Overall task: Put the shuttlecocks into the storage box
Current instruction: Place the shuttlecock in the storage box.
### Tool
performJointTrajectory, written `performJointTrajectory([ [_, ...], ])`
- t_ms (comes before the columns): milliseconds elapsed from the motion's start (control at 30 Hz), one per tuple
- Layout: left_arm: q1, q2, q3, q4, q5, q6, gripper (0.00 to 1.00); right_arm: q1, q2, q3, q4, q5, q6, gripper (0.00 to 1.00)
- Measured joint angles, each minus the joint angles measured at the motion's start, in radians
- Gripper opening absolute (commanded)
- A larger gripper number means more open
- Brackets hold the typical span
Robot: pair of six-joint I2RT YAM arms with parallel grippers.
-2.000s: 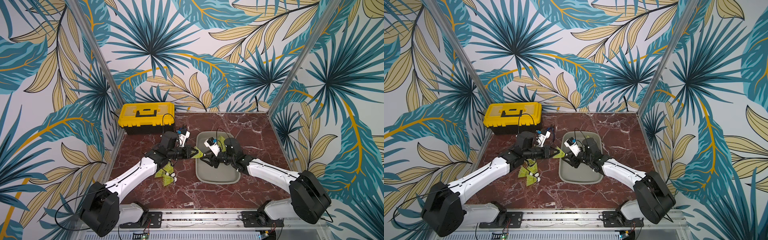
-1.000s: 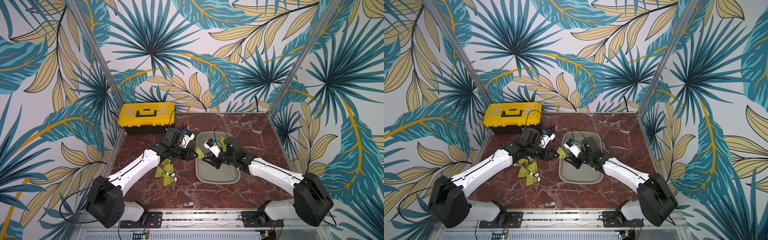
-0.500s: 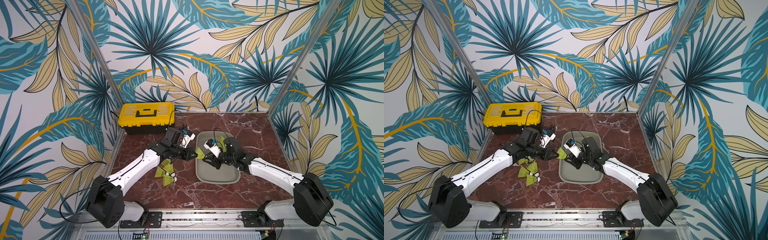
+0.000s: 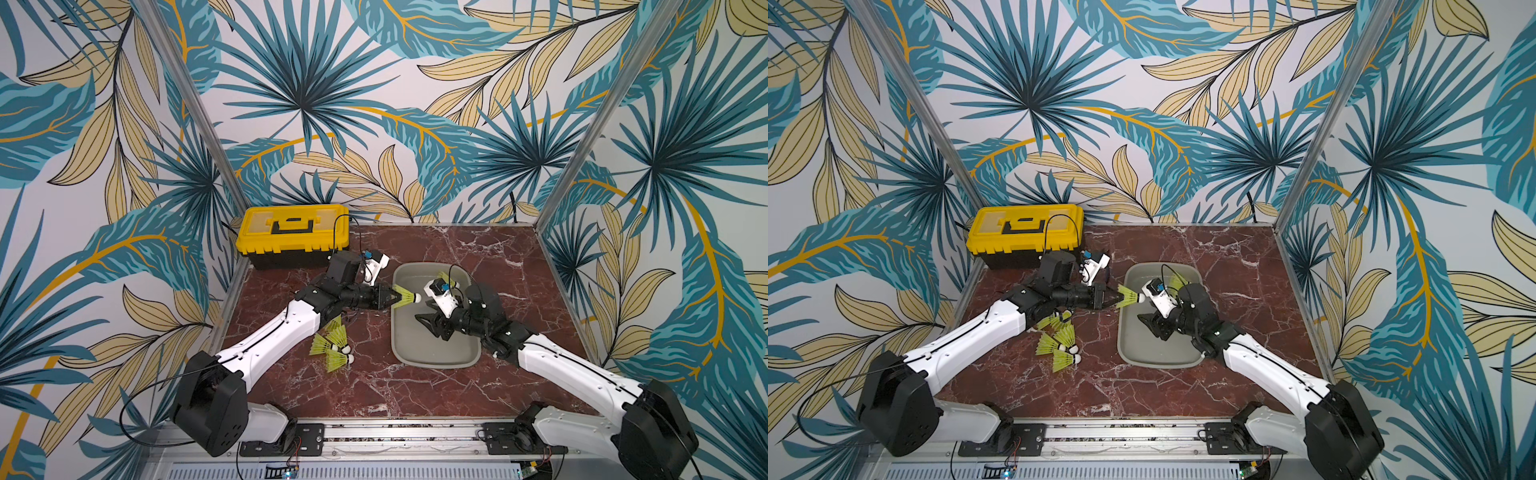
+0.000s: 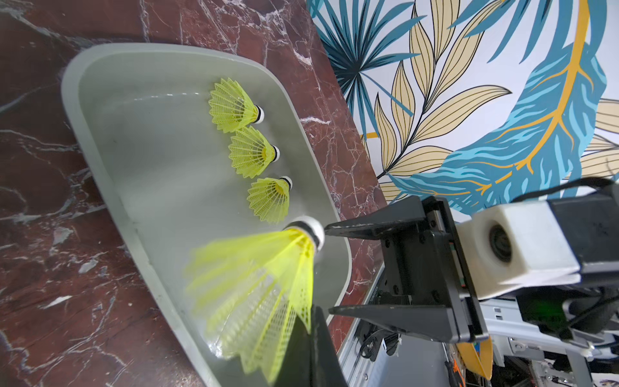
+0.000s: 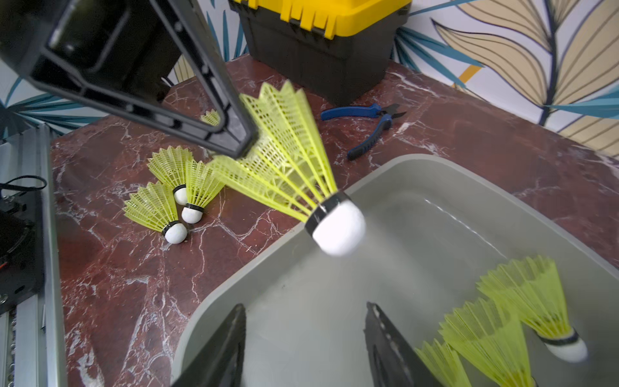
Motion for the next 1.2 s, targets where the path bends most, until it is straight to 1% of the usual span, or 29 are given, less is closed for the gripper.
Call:
performJointTrajectory([
  [133,-0.033,0.005,-0.034,0.08,-0.037,-0.078,0.0,0.0,-0.149,-0.064,-0.002,0.106,0.018,0.59],
  [267,-0.083,0.043,-0.045,0.154,-0.068,-0.151,0.0,0.0,-0.281,-0.112,-0.01,0.21,0.032,0.6],
  [467,-0.162,0.121,-0.061,0.259,-0.092,-0.246,0.0,0.0,-0.418,-0.152,-0.055,0.35,0.045,0.6],
  [633,-0.218,0.159,-0.068,0.307,-0.107,-0.304,0.0,0.0,-0.47,-0.153,-0.086,0.422,0.048,0.6],
  [800,-0.262,0.179,-0.068,0.341,-0.117,-0.338,0.0,0.0,-0.485,-0.161,-0.105,0.455,0.048,0.6],
  [1200,-0.296,0.28,-0.068,0.414,-0.114,-0.387,0.0,0.0,-0.488,-0.167,-0.117,0.476,0.05,0.6],
])
